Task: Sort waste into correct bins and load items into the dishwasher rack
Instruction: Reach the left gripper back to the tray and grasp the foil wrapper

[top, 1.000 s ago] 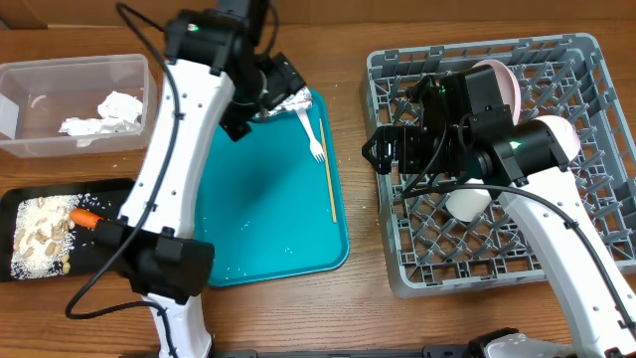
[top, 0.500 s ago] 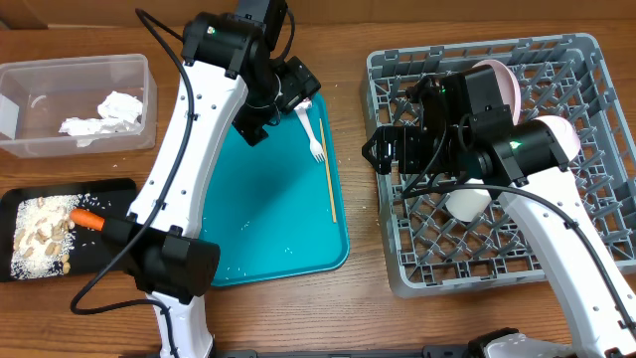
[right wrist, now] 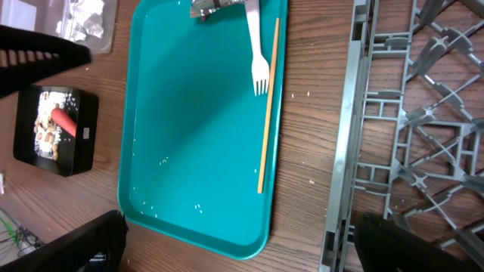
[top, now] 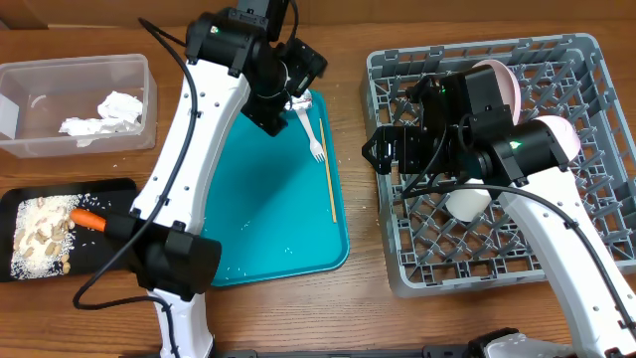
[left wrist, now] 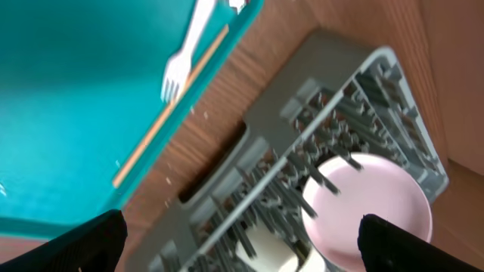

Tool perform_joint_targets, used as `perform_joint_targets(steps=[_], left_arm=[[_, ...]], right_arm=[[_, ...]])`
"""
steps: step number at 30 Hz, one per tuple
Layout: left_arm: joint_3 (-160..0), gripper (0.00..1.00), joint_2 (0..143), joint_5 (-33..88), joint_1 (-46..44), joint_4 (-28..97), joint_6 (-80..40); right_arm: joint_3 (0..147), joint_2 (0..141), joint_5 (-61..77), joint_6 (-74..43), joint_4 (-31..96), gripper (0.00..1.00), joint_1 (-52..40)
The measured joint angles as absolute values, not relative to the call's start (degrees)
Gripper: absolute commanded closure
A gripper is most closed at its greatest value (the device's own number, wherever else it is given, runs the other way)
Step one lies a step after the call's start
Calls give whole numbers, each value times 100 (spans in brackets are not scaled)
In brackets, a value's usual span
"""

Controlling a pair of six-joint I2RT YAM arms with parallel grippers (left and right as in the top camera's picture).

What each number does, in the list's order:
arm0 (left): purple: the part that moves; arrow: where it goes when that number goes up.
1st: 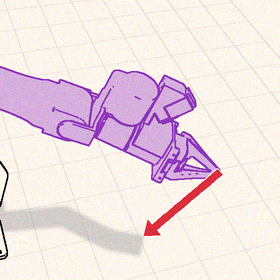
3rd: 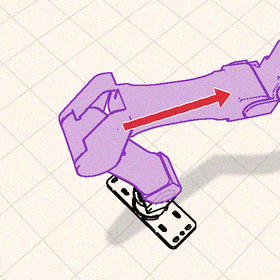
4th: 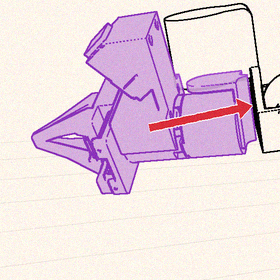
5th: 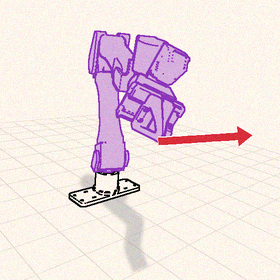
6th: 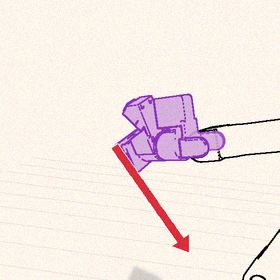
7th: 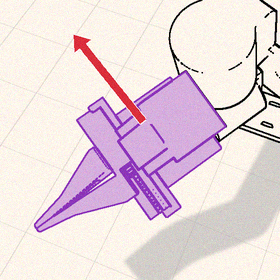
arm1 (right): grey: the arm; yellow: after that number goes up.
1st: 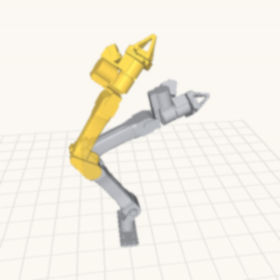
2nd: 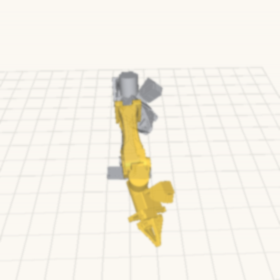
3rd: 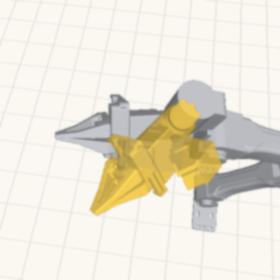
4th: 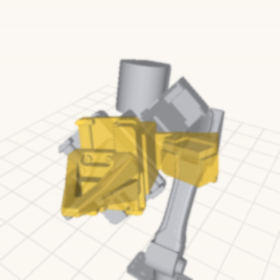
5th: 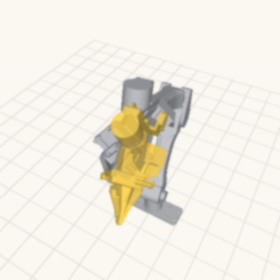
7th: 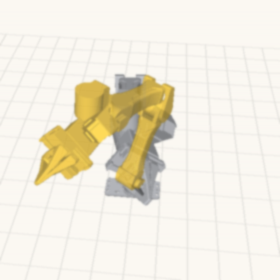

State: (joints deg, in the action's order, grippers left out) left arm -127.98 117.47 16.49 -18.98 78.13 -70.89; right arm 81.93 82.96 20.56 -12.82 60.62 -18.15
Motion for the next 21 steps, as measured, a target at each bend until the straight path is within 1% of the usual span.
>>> perform_joint_targets(steps=[5,12,21], left_arm=[[-12796,0,11810,1789,-1916,7677,-7393],[-12796,0,11946,1057,-1898,7367,-8783],[-12796,0,12735,416,-1796,6482,-9747]], right_arm=[[8193,8296,2058,-1282,6062,0,-1815],[8193,8296,2056,-1282,6062,0,-1815],[8193,8296,2058,-1280,6062,0,-1815]])
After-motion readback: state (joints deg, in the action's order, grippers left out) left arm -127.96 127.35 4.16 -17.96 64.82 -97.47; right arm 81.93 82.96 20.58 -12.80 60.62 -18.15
